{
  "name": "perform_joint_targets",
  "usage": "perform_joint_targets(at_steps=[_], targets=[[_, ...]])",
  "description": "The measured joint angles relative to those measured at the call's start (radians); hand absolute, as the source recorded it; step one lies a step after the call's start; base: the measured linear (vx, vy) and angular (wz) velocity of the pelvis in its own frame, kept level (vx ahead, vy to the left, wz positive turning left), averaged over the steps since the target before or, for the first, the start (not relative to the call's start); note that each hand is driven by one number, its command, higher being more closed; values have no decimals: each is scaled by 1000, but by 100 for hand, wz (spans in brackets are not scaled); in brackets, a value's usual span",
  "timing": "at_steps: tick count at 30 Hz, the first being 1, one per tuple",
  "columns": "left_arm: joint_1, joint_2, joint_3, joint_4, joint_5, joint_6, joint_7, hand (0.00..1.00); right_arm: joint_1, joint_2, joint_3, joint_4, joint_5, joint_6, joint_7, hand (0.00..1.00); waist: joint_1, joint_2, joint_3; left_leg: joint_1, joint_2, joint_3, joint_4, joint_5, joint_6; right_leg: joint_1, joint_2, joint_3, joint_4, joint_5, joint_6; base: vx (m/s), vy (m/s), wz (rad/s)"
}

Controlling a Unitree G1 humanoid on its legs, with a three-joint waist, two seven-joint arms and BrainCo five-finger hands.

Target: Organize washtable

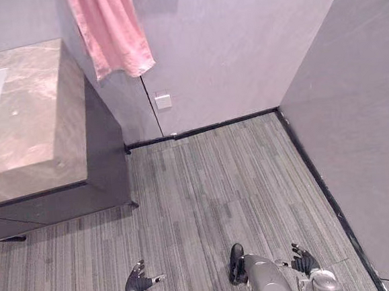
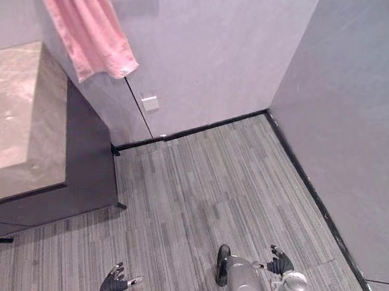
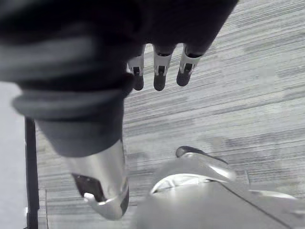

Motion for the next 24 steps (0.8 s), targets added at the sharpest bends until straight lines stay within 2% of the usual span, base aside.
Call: perform_joint_targets(at_steps=[1,2,3,4,5,6,7,8,9,10,11,12,13,14,15,17,19,20,22,23,24], targets=[[-5,-2,10,-10,0,-3,0,0,-39,-10,-1,1,2,0,0,0,18,4,2,-89,-20,4,-38,-6,9,14,0,19,-29,0,0,258,17,-36],[-8,-3,21,-10,-1,-4,1,0,-52,-9,-5,1,2,0,0,0,23,4,2,-123,-33,2,-73,-9,13,15,-2,26,-34,0,1,297,67,-38],[-10,-4,33,-9,-2,-4,3,0,-72,-4,-7,0,3,0,0,0,30,0,5,-171,-68,-1,-176,-9,15,21,-13,32,-37,-4,8,264,117,-18],[-12,-5,34,-9,-3,-4,3,0,-78,5,-9,0,7,-1,-2,0,33,-6,13,-191,-121,-13,-327,1,17,48,-33,31,-48,-20,33,277,140,-8],[-12,-8,34,-9,-3,-5,3,0,-77,7,-11,-1,8,-1,-2,0,37,-6,13,-194,-148,-24,-422,29,13,61,-40,28,-52,-29,46,315,189,2],[-10,-14,33,-10,-3,-7,3,0,-65,7,-13,-1,10,-2,-5,0,48,8,8,-185,-185,-54,-611,123,27,83,-38,27,-60,-47,72,251,181,-3],[-8,-13,34,-8,-3,-7,5,0,-59,10,-11,0,11,-2,-7,0,56,13,8,-178,-197,-83,-638,219,42,94,-38,31,-64,-59,85,346,225,-8],[-11,0,35,-8,-4,-7,15,0,-55,32,-4,0,11,-3,-9,0,73,-6,6,-157,-237,-89,-663,247,96,110,-60,41,-67,-72,105,349,192,14],[-21,12,35,-11,-6,-10,22,0,-52,46,-4,1,10,-5,-9,0,69,-45,7,-164,-276,-90,-663,226,127,108,-97,32,-65,-85,124,366,164,23],[-26,12,36,-10,-7,-9,22,0,-50,47,-4,2,10,-5,-9,0,70,-57,8,-173,-288,-90,-643,214,144,112,-110,29,-63,-86,131,371,147,28],[-29,7,38,-7,-8,-7,20,0,-53,46,-5,2,10,-5,-12,0,75,-65,12,-182,-295,-89,-590,172,158,118,-126,35,-42,-85,137,370,155,5],[-21,7,46,-6,-10,-6,21,0,-57,48,-5,2,10,-5,-20,0,75,-62,11,-167,-294,-87,-555,118,163,97,-138,56,62,-98,158,371,171,-4],[-15,8,49,-6,-10,-5,21,0,-58,51,-4,2,10,-6,-20,0,74,-61,11,-147,-294,-83,-550,99,165,72,-152,74,149,-105,169,428,218,-16],[-7,11,51,-7,-10,-4,21,0,-56,57,0,1,9,-10,-20,0,74,-61,10,-97,-298,-75,-561,72,170,-7,-180,126,368,-99,185,444,199,-7],[-9,20,49,-8,-10,-4,22,0,-49,60,17,2,6,-10,-19,0,70,-66,7,-48,-310,-72,-576,56,177,-84,-202,169,587,-97,220,455,175,5],[-16,32,33,-12,-10,-5,22,0,-42,64,35,4,6,-9,-18,0,69,-71,8,35,-329,-82,-611,33,191,-180,-217,180,797,-120,208,387,73,19],[-15,33,33,-12,-11,-5,24,0,-38,70,54,6,5,-10,-18,0,51,-65,10,109,-330,-99,-649,19,192,-241,-206,143,808,-156,170,383,23,25],[-16,32,34,-12,-11,-5,25,0,-39,74,63,6,4,-10,-17,0,37,-59,11,148,-324,-116,-674,19,192,-277,-176,122,744,-174,139,383,-35,43],[-22,26,34,-12,-11,-5,25,0,-38,76,63,6,2,-10,-17,0,15,-46,15,190,-300,-143,-700,19,191,-325,-111,118,559,-178,120,381,-78,47],[-23,24,33,-12,-11,-6,25,0,-35,76,62,6,2,-10,-18,0,15,-48,14,208,-292,-159,-710,20,184,-338,-72,144,383,-136,112,379,-123,46],[-22,26,34,-11,-10,-5,25,0,-23,77,62,8,3,-9,-18,0,16,-60,8,223,-301,-172,-712,13,159,-338,-53,170,245,-51,103,541,-218,79]])
